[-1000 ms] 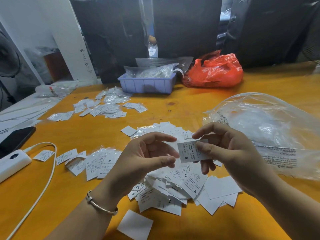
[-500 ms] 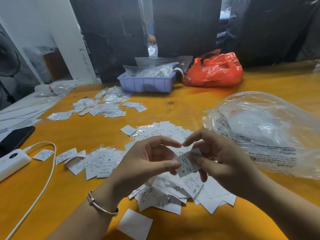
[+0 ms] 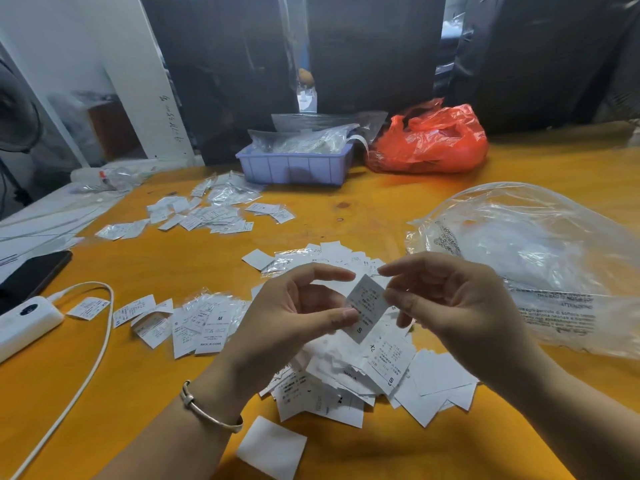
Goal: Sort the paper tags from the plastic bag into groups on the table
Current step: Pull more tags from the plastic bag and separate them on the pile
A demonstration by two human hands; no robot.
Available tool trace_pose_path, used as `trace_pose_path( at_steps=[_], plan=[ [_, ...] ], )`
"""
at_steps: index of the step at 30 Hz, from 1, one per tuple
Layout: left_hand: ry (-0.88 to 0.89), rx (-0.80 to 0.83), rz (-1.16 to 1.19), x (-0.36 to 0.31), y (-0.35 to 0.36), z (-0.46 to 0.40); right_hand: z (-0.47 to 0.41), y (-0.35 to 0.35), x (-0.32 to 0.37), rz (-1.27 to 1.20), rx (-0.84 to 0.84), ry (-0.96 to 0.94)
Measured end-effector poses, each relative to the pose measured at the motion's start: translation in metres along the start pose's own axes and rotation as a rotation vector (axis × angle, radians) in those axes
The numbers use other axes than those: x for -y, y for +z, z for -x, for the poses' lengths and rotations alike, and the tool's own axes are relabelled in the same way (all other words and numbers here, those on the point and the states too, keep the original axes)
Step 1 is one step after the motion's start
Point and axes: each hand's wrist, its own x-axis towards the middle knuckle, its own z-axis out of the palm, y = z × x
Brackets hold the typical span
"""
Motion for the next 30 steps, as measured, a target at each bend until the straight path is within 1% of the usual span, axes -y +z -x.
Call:
trace_pose_path(
  at_steps=[5,11,17,20,25,30],
  plan=[
    [-0.002,-0.001,0.041,0.001,0.003,0.001,0.004,0.008,-0.001,0.04,-0.019,0.01],
    [0.001,-0.008,0.042,0.002,0.003,0.0,0.005,0.011,-0.003,0.082,0.109,0.035],
    [0.014,-0.036,0.016,0.005,0.001,-0.002,0.006,0.013,-0.003,0.099,0.186,0.051],
    [0.018,-0.029,0.021,0.005,0.0,-0.002,0.005,0.012,-0.003,0.054,0.175,0.063],
    [0.064,0.004,-0.043,0.003,-0.004,-0.002,0.0,0.006,-0.002,-0.058,0.087,0.099],
    [0.072,0.025,-0.098,0.004,-0.006,-0.001,0.001,0.006,-0.003,-0.063,0.072,0.103]
  ],
)
